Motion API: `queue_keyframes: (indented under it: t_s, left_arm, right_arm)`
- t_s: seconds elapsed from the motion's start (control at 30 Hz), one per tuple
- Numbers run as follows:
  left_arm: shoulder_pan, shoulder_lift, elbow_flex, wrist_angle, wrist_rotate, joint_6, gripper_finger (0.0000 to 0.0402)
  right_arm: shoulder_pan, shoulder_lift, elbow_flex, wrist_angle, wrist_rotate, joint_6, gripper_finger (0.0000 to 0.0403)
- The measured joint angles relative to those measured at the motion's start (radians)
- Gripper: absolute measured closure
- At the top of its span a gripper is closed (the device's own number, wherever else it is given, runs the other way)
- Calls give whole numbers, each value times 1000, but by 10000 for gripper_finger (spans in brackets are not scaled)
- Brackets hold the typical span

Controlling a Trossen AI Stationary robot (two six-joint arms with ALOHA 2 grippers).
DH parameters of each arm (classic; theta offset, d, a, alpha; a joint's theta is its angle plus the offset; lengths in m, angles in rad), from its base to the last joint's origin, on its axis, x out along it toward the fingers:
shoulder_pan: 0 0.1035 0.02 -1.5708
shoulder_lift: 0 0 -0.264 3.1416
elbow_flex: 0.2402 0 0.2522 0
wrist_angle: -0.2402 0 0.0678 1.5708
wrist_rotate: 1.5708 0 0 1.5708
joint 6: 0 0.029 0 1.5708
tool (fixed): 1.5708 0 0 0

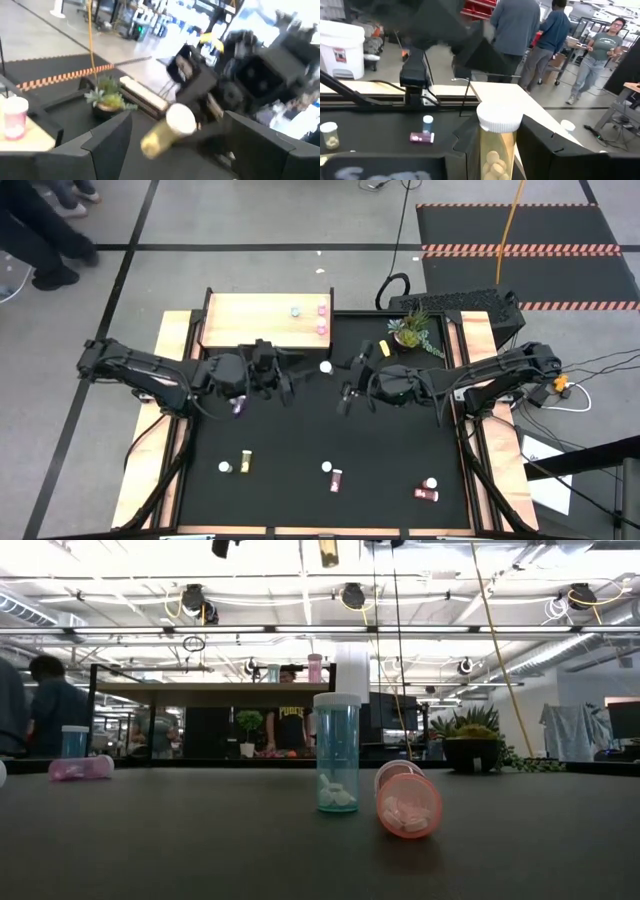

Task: Pick and place medicine bottles onto shelf by color
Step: Put the top yellow pill bottle on the shelf

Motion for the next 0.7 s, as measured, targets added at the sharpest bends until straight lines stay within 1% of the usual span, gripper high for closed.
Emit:
queue_keyframes:
  t_s: [0.03,0.13,0.2,0.3,0.4,0.43,0.53,0.6,0.63,0.7]
  left_arm:
    - [6,-1,4,9,-1,3,92]
    - [21,1,46,-34,-7,35,92]
    - [30,28,107,-71,-12,93,92]
    - [33,85,232,-221,-18,169,98]
    - [35,160,379,-396,-21,214,118]
    - [36,180,418,-451,-24,219,127]
    - [52,227,508,-531,-23,216,150]
    - [64,246,539,-562,-9,202,163]
    - [73,253,550,-556,8,185,168]
    - [86,257,563,-594,47,150,176]
  right_arm:
    - [-1,0,0,4,0,5,299]
    - [-7,0,0,18,3,9,299]
    - [-17,1,0,29,23,4,299]
    - [-37,1,0,44,24,10,299]
    - [-50,1,0,45,25,5,299]
    - [-53,1,0,45,25,0,299]
    - [-53,1,0,47,25,-27,299]
    - [-53,1,0,48,24,-45,299]
    - [-52,1,0,48,24,-52,298]
    - [-52,1,0,48,24,-57,298]
